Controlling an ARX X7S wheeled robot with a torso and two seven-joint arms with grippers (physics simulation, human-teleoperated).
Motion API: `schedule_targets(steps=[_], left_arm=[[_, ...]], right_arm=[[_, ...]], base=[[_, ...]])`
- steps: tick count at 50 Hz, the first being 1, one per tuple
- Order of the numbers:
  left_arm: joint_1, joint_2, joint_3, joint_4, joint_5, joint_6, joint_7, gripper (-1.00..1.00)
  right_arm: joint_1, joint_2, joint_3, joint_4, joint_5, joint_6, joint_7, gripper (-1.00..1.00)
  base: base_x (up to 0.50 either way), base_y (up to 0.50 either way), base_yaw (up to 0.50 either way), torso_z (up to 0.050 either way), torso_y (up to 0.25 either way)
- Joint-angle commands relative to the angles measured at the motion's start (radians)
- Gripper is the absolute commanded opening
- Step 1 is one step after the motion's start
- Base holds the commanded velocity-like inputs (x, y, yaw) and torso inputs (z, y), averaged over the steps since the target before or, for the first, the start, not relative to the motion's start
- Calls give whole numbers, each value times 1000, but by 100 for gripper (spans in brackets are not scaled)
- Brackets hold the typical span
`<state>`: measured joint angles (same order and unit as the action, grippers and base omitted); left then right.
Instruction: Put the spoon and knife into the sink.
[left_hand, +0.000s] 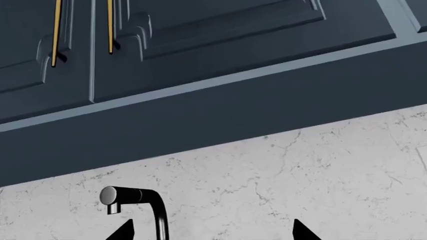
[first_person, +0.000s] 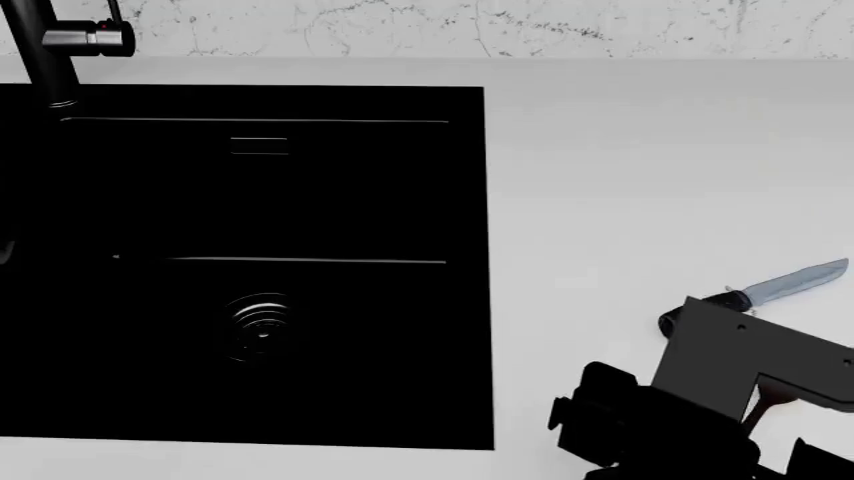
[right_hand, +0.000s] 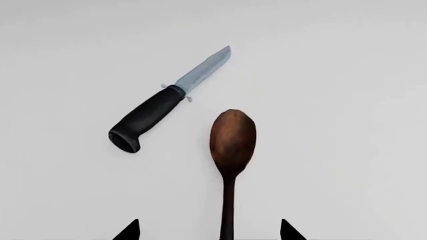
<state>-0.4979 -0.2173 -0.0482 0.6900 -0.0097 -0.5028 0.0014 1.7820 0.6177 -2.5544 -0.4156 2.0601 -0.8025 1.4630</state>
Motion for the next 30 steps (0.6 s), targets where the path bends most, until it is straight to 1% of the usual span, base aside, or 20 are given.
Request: schedule_targets(steps=[1,30], left_arm=[[5,-6,-4,-20,-10,19,-5,100],[18,-16,3,-40,-21,44,-22,100]], right_arm=[[-20,-15,10,30,26,22,-16,100],[-70,-10,27,71,53,44,-48,100]], base=[[0,0,0,0,0],[1,0,0,0,0]])
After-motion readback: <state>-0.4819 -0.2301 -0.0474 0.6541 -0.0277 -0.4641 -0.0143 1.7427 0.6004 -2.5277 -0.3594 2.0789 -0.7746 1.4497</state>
